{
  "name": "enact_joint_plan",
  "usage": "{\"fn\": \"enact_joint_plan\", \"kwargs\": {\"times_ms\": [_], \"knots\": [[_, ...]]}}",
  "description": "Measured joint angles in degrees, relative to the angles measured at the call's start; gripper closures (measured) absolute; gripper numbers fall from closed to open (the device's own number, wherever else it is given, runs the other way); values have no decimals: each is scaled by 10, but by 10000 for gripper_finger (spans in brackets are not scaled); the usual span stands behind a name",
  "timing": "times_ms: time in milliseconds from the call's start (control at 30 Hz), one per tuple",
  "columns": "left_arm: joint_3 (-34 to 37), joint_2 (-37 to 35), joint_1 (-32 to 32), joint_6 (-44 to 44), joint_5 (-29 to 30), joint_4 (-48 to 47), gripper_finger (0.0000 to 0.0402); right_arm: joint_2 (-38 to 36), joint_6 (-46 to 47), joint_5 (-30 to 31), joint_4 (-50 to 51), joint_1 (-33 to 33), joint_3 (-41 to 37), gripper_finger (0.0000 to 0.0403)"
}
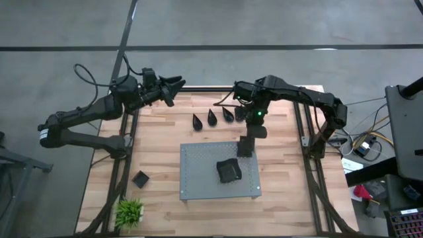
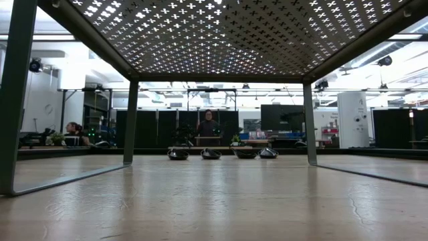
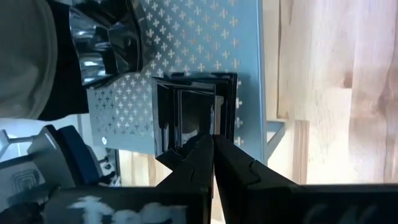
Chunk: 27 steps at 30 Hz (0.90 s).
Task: Pick & Place Mini shaped plates
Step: Stack the square plate on top of the other square plates on the shelf
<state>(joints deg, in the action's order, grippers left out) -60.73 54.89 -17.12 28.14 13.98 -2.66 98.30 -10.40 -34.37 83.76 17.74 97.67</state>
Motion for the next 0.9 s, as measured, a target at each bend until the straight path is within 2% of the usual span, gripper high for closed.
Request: {"fn": "enact_joint_plan", "kwargs": {"times_ms": [900], "knots": [[0, 0, 0, 2, 0, -10, 225, 1, 16, -1, -51, -25, -36, 394]]}}
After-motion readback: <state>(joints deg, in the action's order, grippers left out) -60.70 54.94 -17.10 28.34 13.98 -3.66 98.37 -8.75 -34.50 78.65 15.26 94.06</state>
